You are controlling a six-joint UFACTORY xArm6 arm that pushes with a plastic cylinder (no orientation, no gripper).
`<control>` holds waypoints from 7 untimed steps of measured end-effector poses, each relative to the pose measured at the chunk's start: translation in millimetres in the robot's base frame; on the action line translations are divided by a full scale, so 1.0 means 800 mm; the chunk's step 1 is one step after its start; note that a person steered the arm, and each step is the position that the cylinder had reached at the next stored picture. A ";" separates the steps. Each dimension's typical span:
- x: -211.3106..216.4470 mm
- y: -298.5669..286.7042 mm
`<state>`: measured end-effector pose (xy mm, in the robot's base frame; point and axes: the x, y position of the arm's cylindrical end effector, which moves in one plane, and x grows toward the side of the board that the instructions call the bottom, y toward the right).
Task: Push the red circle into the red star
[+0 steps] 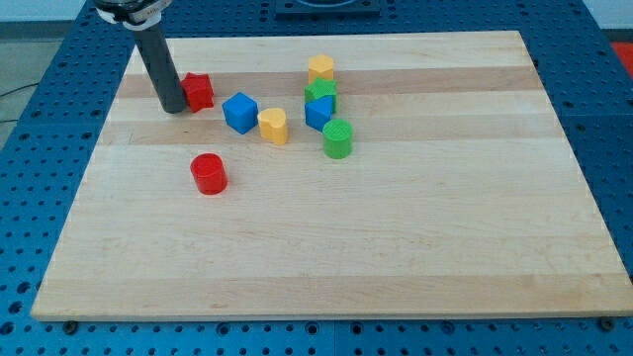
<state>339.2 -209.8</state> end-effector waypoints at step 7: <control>0.078 -0.016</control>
<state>401.3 -222.4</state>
